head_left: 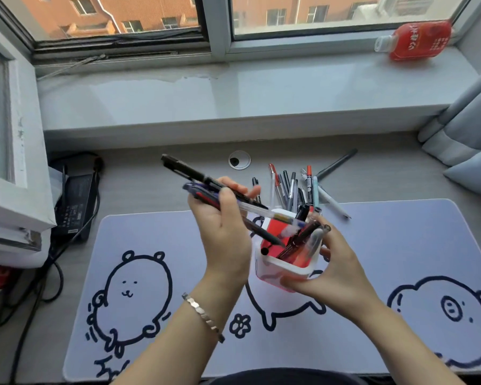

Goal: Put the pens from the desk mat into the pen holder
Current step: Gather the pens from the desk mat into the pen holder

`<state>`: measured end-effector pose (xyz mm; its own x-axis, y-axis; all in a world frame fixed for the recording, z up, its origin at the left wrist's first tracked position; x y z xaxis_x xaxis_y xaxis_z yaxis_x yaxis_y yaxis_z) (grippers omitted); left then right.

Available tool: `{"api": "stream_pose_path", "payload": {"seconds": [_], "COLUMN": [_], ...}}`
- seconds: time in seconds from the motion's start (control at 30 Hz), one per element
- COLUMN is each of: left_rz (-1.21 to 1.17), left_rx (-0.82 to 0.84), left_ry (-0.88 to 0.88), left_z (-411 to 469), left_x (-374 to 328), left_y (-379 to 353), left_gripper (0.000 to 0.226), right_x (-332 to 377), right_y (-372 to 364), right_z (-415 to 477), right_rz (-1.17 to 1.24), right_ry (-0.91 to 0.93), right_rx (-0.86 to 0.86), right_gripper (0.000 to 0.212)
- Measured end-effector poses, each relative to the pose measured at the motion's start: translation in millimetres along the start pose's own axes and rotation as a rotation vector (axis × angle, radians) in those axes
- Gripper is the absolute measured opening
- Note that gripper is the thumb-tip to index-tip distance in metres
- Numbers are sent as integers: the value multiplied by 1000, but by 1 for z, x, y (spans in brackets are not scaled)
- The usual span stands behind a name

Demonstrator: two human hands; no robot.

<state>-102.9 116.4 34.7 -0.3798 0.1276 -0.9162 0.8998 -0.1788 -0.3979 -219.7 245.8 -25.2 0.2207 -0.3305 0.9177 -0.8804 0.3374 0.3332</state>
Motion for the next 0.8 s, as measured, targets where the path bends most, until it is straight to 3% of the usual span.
{"api": "stream_pose_path", "payload": {"seconds": [0.2, 0.4, 0.5, 0.6, 0.7, 0.8], "left_rz": [-12, 238, 429, 706, 890, 880], "left_rx": [-16, 360, 446, 465, 548, 568], "left_ry": [-79, 114, 146, -40, -323, -381], "left_z": [7, -33, -44, -43, -43, -38], "left_x": [-10, 32, 40, 30, 17, 14], "left_y": [5, -17, -12, -6, -10, -8], "left_gripper": [25, 21, 36, 67, 68, 62], "right_x": [-9, 6, 2, -2, -3, -1], "right_y": [6, 7, 2, -4, -5, -4], "right_z": [0, 5, 2, -1, -4, -4], "right_rz": [-31, -235, -283, -252, -242, -242], "right_ry": [-34, 109, 117, 100, 86, 71], "right_rx": [-37, -12, 15, 20, 3, 22], "right_gripper": [99, 95, 95, 97, 100, 100]}}
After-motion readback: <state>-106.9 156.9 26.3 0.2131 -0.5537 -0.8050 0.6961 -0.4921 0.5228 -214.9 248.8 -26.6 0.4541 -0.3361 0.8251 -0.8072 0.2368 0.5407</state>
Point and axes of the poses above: each hand's wrist, its own z-axis towards the middle knuckle, its own y-axis out of the back of the hand, x = y × z, the point moved 8 cm from there along z, towards the middle knuckle, and after that the axes turned 4 degrees about x, right-handed, at the moved point
